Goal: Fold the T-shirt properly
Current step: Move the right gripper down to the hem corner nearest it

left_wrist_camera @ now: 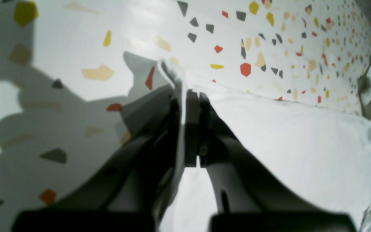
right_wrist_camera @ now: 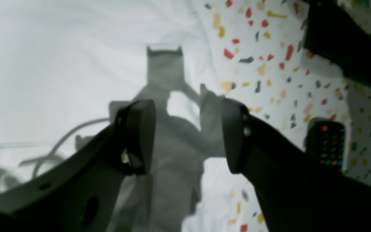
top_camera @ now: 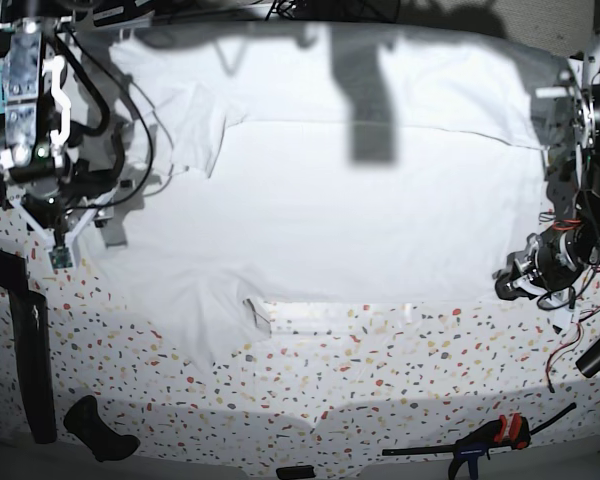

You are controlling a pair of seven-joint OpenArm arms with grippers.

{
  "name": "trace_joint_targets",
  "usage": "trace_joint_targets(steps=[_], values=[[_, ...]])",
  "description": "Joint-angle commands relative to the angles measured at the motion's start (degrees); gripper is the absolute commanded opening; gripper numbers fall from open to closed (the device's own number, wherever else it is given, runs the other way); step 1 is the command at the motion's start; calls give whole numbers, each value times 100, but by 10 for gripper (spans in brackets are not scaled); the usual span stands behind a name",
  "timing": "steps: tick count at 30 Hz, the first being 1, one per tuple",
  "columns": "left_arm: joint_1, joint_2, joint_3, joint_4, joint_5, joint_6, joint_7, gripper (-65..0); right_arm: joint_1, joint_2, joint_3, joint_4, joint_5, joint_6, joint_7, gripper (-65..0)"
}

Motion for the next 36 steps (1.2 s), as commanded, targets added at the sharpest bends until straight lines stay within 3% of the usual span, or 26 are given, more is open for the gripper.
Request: trace_joint_targets(steps=[1,5,9,13,17,20,23,27,36], values=[[-144,-83,-2,52,-15,-41,-11,-650,225,157,46,-39,-44,-26,140,-332],[-146,-81,-2,52,-15,-41,-13,-650,892,400,46,-800,380,-15,136,-332],[-146,-81,-2,52,-17,-41,-15,-650,1812,551,44,-1799,907,415,31,-332],[-146,-81,-2,52,-15,-41,-13,-650,2782,564,44,-2745,1401,1010,-297,-331],[-157,-66,-2,52,-13,-41,-13,-650,3416,564,44,-3416,1410,1530,-575,-331],[-157,-50,-2,52,-11,-41,-13,-650,3646,564,44,-3963,1478,2188,-758,-331],[-157,-50,-2,52,-13,-41,-13,-650,3720,566,44,-4546,2050,2821,-901,-331],[-157,-50,-2,52,-11,-41,-13,-650,3773,566,39,-5134,2177,2821,-866,-331],[-157,-50,-2,52,-11,-41,-13,-650,3777,533,39,-6382,1871,2821,42,-331]])
